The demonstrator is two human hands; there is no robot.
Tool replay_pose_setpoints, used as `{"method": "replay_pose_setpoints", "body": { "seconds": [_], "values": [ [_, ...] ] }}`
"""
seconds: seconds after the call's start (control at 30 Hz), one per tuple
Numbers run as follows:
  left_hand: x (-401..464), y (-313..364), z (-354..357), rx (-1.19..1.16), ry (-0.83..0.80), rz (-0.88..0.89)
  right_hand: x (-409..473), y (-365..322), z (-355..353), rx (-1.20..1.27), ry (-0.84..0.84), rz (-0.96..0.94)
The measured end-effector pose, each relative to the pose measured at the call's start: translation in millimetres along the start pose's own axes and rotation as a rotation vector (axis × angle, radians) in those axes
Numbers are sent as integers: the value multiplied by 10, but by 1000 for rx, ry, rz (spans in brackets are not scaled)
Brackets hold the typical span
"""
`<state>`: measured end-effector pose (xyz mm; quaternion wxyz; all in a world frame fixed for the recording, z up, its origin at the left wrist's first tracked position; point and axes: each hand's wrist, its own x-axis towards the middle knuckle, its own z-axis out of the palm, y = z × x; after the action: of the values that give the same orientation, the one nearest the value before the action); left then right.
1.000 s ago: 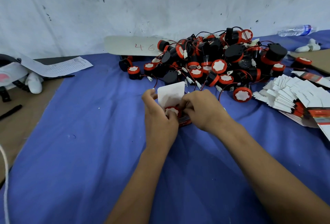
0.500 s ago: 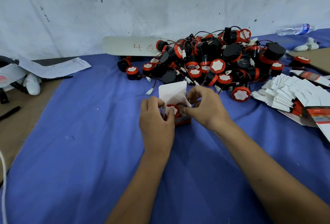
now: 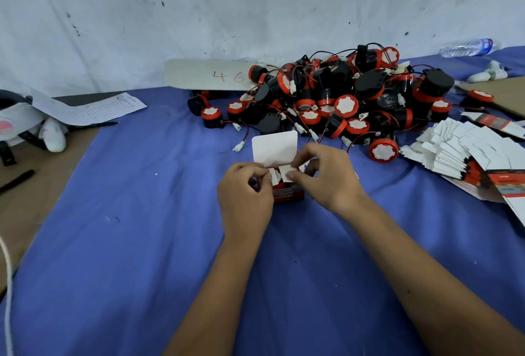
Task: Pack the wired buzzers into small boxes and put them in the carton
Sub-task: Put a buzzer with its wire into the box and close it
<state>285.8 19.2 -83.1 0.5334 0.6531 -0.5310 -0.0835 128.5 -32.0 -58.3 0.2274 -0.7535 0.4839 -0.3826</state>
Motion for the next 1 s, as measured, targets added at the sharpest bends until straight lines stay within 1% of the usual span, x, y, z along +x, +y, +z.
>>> {"method": "replay_pose_setpoints", "body": {
  "seconds": [0.1,0.2,0.27,0.37,0.47,0.53,0.57,0.63,0.73,0.9,1.0],
  "values": [
    [12,-38,2,-122,52,-115,15,42,39,160,-9,59],
    [35,-71,4,-283,-46,-154,30,48,39,228,-65,0],
    [51,-72,4,-345,-103,-122,15,48,22,228,-86,-87],
    [61,-90,14,-298,-137,-57,-28,75,2,199,-148,-162],
    [60,-113,5,-304,-173,-57,-50,117,-49,180,-229,-160],
    [96,-141,-49,-299,-250,-72,-60,140,-92,179,-263,-162],
    [123,-151,-90,-317,-301,-87,-67,142,-107,183,-267,-159],
    [161,-150,-175,-423,-393,-141,-76,147,-113,166,-257,-154],
    [177,-132,-257,-555,-472,-212,-77,155,-94,133,-218,-177],
    [173,-148,-301,-523,-519,-159,-73,164,-61,82,-179,-262],
    [178,-167,-297,-469,-510,-128,-50,164,-38,94,-145,-247]
  ]
}}
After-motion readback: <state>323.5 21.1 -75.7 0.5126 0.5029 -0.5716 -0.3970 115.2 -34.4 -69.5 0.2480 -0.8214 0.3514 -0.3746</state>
